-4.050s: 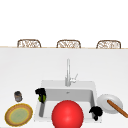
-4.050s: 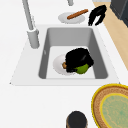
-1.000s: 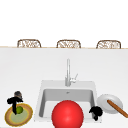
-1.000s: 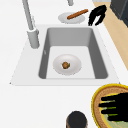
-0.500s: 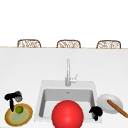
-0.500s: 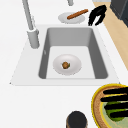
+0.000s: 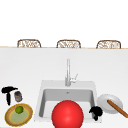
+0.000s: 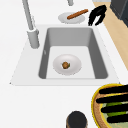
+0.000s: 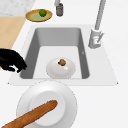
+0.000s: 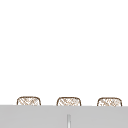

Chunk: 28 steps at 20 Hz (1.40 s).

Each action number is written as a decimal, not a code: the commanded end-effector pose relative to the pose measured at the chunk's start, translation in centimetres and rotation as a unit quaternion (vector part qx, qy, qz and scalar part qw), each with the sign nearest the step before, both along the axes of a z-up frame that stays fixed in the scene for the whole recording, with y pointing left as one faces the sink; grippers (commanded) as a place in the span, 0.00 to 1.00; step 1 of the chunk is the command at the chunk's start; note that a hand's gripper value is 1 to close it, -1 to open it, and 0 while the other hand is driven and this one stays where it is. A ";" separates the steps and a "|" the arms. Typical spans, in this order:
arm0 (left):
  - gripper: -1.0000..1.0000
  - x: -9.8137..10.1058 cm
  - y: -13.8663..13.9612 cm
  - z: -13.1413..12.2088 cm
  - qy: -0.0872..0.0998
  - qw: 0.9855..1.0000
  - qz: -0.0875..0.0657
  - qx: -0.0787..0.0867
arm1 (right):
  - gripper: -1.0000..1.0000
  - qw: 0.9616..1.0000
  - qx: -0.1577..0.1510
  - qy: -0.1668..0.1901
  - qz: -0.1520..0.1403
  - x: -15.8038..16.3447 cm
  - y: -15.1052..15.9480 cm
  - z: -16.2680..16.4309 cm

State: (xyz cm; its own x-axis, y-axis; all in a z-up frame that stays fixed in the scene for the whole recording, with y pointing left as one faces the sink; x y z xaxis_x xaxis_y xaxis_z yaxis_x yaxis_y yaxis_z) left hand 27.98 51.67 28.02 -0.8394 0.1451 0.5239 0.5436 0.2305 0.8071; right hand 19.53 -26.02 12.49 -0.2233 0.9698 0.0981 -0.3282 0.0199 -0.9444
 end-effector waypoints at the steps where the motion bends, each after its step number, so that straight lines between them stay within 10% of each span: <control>1: 0.00 2.1 0.0 0.4 0.007 0.999 0.035 0.034 | 0.50 1.000 0.000 0.000 0.000 0.0 0.0 0.0; 12: 0.00 8.1 0.2 -0.8 0.018 0.997 0.050 0.062 | 0.50 1.000 0.000 0.000 0.000 0.0 0.0 0.0; 28: 0.00 13.4 -1.2 -10.6 0.029 0.999 0.032 0.013 | 0.50 1.000 0.000 0.000 0.000 0.0 0.0 0.0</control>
